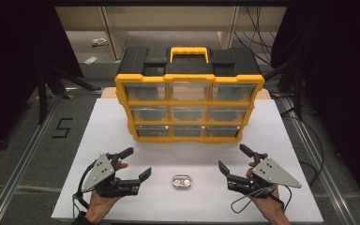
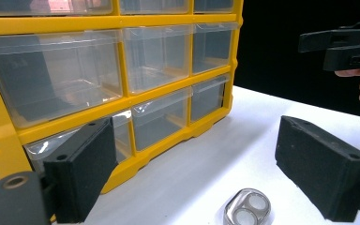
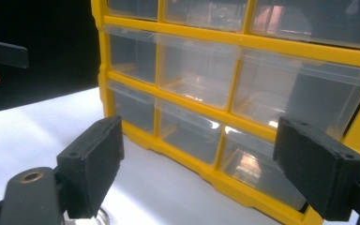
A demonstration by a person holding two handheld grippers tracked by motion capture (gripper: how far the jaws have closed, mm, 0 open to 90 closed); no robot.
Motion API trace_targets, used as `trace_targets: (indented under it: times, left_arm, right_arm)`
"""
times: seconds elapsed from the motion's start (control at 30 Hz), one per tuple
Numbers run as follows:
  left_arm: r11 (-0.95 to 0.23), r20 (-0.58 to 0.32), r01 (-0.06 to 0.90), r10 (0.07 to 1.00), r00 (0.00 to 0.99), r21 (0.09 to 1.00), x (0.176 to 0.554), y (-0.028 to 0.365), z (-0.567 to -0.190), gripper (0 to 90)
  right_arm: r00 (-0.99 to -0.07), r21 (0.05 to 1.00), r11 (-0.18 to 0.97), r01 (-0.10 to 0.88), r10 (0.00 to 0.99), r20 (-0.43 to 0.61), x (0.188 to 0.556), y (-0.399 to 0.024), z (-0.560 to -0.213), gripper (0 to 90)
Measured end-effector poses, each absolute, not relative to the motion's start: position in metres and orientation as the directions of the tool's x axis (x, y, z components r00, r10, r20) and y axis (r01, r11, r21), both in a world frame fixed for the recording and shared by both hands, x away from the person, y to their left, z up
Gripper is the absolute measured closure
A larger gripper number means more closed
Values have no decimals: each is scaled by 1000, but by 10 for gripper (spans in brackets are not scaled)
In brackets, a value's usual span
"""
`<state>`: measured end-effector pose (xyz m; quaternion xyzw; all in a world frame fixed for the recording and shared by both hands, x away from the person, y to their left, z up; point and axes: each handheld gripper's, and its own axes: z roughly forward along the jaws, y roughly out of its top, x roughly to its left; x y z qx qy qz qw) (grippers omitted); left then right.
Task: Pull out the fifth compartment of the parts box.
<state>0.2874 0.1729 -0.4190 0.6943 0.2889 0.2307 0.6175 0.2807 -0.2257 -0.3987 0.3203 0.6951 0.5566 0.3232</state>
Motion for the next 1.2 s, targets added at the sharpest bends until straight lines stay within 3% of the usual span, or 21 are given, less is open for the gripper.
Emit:
trace_targets:
  times: [0.73,1.2]
  left_arm:
    - [-69,-43,125,691,722,990,288,174,-419,127]
    - [-72,-42,126,689,723,989,288,173,-419,127]
  right_arm:
    - [-570,917,398,-30,747,-343,301,-202,-377,197]
    - [-503,820,556,-137,674,-541,316,-176,-365,208]
